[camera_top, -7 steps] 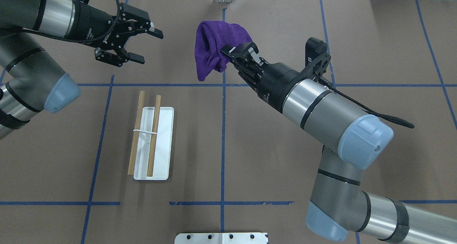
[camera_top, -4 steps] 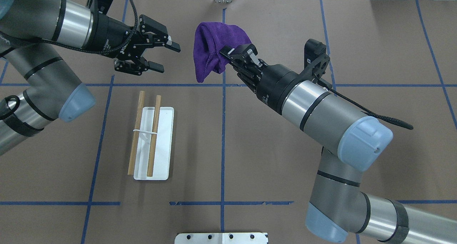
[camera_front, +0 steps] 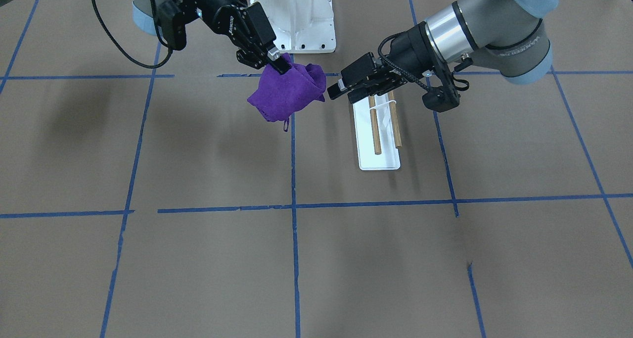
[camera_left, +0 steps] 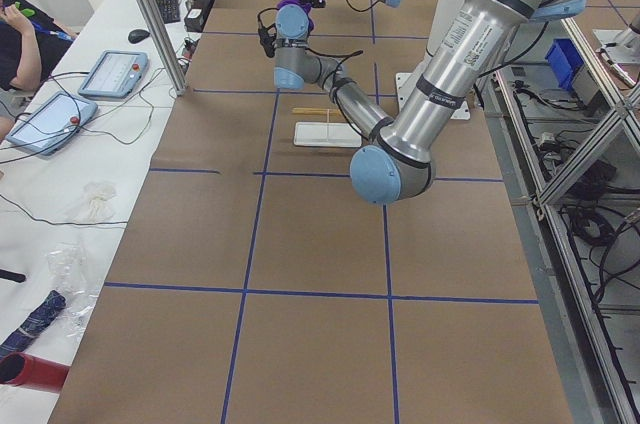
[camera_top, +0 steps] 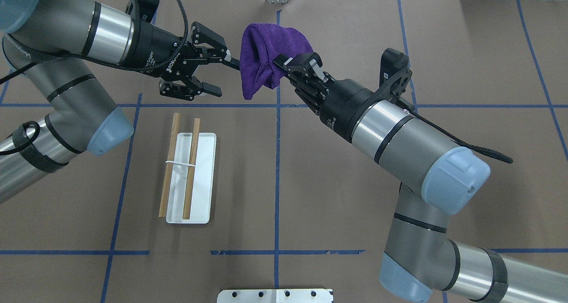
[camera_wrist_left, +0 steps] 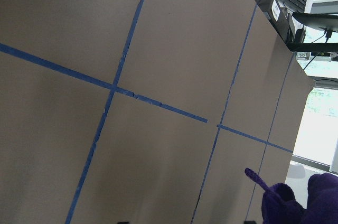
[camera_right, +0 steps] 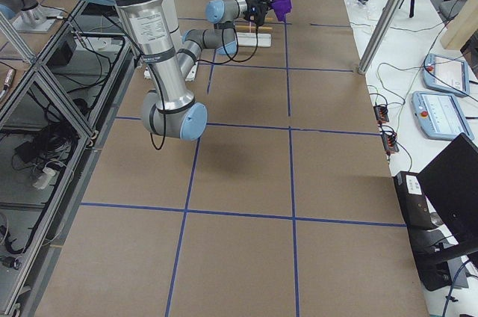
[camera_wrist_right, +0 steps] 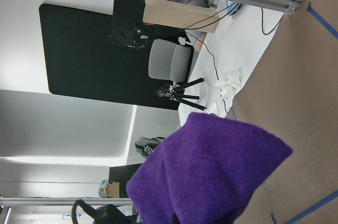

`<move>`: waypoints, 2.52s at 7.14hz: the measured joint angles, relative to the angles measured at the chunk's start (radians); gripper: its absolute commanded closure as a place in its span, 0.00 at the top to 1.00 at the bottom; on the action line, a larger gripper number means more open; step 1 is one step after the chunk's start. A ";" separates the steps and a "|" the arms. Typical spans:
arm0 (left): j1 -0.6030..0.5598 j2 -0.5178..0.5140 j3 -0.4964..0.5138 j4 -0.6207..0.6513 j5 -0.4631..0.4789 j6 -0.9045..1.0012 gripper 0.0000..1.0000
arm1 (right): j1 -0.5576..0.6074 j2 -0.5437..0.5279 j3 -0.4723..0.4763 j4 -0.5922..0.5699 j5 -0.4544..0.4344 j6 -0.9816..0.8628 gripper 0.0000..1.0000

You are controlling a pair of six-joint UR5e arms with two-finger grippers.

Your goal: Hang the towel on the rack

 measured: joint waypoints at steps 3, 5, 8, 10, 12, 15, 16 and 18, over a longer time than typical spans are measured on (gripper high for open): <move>0.002 -0.020 0.001 0.001 0.001 -0.009 0.74 | -0.013 0.000 0.000 0.002 -0.020 0.000 0.00; 0.005 -0.024 0.002 0.001 0.001 -0.009 0.74 | -0.020 0.004 0.001 0.006 -0.025 0.000 0.00; 0.017 -0.025 0.003 0.001 0.001 -0.009 0.70 | -0.022 0.016 0.003 0.006 -0.033 0.000 0.00; 0.020 -0.030 0.001 0.001 0.000 -0.009 0.70 | -0.025 0.019 0.002 0.006 -0.037 0.000 0.00; 0.021 -0.033 0.000 0.001 0.000 -0.008 0.70 | -0.028 0.020 0.002 0.006 -0.037 0.000 0.00; 0.021 -0.042 0.000 0.003 0.000 -0.009 0.68 | -0.042 0.020 0.004 0.006 -0.046 0.000 0.00; 0.021 -0.043 0.001 0.004 0.000 -0.009 0.67 | -0.048 0.020 0.007 0.007 -0.052 0.000 0.00; 0.021 -0.043 0.001 0.003 0.000 -0.009 0.67 | -0.064 0.017 0.011 0.032 -0.055 -0.003 0.00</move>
